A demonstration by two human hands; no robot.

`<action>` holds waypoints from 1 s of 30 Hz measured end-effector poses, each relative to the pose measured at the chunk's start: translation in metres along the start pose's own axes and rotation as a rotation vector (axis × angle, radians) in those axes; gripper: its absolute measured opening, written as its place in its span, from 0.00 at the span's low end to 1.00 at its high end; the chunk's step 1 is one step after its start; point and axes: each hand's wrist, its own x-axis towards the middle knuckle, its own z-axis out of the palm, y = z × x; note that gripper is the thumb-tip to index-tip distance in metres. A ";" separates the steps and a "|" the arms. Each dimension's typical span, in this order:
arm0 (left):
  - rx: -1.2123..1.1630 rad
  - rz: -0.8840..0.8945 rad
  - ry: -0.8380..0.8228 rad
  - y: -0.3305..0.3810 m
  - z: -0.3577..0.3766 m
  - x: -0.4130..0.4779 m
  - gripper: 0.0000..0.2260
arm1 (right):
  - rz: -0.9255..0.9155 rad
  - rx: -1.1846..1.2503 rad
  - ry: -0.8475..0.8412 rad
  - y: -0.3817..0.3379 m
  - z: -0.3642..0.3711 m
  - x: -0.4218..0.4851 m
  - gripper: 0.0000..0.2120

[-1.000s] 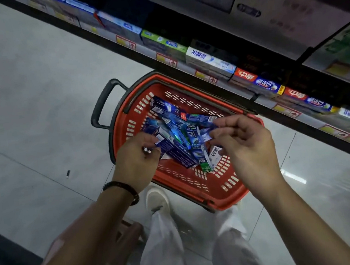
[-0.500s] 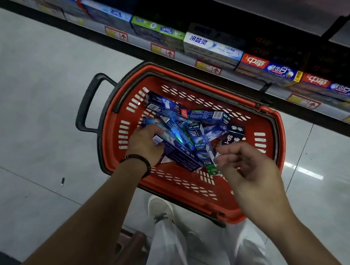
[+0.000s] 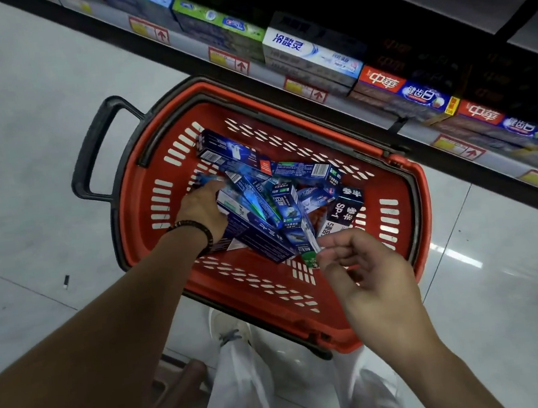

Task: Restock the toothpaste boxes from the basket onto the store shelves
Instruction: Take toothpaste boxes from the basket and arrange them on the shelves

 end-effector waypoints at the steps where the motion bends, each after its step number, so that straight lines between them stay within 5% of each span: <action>1: 0.008 0.001 0.004 -0.001 0.000 0.000 0.32 | -0.001 -0.004 -0.001 -0.001 -0.001 0.002 0.13; 12: 0.026 0.174 -0.153 0.001 -0.034 -0.019 0.21 | 0.009 -0.010 -0.001 -0.017 -0.010 0.009 0.12; 30: -0.480 0.059 0.059 0.004 -0.146 -0.136 0.18 | -0.009 -0.078 -0.007 -0.083 -0.034 -0.021 0.08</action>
